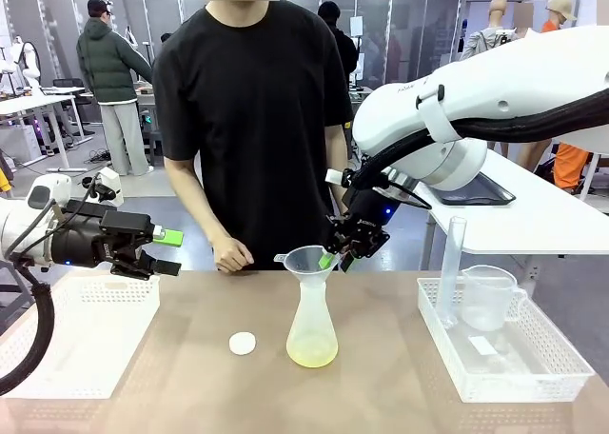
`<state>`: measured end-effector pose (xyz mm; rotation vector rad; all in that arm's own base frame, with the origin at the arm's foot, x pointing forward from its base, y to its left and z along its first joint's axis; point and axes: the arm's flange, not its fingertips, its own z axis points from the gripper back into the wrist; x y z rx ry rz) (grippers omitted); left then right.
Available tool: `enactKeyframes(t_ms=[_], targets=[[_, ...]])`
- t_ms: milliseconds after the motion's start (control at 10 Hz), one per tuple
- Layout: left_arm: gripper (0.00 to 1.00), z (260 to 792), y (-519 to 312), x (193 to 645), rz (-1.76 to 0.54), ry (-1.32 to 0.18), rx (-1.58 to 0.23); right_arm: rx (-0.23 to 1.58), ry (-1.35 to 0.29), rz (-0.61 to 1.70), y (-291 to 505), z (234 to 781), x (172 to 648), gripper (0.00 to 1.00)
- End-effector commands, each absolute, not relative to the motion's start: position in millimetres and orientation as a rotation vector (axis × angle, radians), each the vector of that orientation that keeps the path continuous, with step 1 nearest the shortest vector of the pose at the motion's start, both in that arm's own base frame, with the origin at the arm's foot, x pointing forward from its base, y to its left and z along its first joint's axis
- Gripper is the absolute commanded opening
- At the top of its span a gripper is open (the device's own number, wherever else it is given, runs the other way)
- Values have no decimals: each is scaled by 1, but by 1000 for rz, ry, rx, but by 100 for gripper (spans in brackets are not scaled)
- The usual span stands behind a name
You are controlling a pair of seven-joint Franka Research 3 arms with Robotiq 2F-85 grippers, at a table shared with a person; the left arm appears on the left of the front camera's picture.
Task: Prepare the solutions needed for the experiment.
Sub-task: Once the solution is in the Big flask , pick up the Plastic Funnel and place it back into the right Organizing basket.
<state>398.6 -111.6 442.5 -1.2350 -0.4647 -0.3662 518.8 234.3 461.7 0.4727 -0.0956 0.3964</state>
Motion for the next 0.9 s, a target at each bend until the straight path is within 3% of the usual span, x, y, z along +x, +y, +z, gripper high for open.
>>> enactKeyframes(t_ms=[0,300,800], targets=[[100,445,-114,399,-350,-468,-1264,473,-78,360,242,467,521,29],[100,445,-114,399,-350,-468,-1264,475,-70,351,244,466,517,3],[100,445,-114,399,-350,-468,-1264,485,-60,351,243,469,515,0]])
